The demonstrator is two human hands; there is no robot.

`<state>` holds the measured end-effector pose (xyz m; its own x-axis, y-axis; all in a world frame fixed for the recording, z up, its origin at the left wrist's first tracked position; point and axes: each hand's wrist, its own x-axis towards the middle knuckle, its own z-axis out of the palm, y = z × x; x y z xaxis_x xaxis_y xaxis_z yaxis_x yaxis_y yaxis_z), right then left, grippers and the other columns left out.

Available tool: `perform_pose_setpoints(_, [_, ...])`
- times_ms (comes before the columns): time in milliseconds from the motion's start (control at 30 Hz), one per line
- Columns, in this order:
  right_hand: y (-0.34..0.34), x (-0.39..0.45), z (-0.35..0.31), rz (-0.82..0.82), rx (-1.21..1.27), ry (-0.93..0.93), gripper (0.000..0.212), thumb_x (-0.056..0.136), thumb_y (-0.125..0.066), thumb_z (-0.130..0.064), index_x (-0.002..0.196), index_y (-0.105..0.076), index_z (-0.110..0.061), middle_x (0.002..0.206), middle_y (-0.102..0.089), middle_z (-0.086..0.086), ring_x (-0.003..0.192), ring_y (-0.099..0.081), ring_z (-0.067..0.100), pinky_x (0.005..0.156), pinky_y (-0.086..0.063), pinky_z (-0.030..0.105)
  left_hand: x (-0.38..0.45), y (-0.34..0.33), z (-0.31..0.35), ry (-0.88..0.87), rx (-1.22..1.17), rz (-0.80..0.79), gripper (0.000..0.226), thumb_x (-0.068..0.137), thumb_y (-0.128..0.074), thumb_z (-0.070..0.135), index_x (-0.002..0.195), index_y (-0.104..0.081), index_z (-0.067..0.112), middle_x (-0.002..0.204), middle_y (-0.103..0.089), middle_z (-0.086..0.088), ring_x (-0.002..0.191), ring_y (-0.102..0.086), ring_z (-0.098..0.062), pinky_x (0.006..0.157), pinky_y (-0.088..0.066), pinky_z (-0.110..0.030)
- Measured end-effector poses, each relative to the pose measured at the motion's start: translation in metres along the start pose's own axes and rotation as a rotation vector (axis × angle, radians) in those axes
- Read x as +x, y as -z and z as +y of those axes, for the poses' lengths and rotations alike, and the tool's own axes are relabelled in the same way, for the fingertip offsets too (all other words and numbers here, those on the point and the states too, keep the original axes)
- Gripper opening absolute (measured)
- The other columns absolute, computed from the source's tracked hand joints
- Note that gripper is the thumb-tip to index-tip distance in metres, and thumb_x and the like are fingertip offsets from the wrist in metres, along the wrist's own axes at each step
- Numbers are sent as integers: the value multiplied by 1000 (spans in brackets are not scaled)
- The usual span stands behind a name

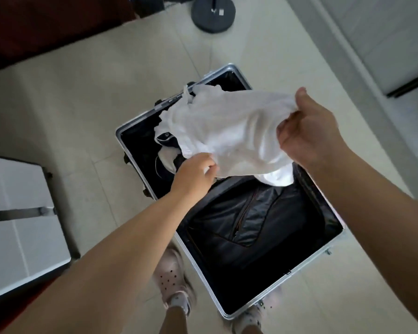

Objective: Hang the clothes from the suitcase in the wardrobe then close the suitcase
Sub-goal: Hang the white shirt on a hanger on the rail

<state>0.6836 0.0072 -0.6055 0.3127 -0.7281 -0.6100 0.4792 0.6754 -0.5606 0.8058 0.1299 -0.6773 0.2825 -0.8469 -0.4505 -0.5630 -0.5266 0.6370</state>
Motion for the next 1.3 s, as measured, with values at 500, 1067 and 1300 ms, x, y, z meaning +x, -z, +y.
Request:
perform_pose_setpoints(500, [-93,-173,-264,-544,-26,316,35,78,-40,-39,90,-50,-8,64,-69,6,71,-66,17,70,-56,30,-66,92,247,-246,-64,250,85,77,-71,27,144,-21,15,144,-31,-7,134,-28,-22,104,-25,-27])
perform_pose_setpoints(1067, [-107,-463,-462,-398,-565,924,56,98,-12,-39,102,-67,-29,102,-67,-21,102,-59,-2,78,-52,28,-243,147,514,-934,-255,-100,22,90,-54,16,106,-61,3,96,-55,5,90,-50,-5,74,-37,-5])
perform_pose_setpoints(1300, [-61,-566,-470,166,-277,1173,33,101,-20,-36,110,-51,-32,119,-56,-21,107,-57,16,74,-52,34,-291,167,574,-895,-516,-29,35,98,-36,18,64,-30,18,61,-32,3,49,-31,-2,52,-28,-20])
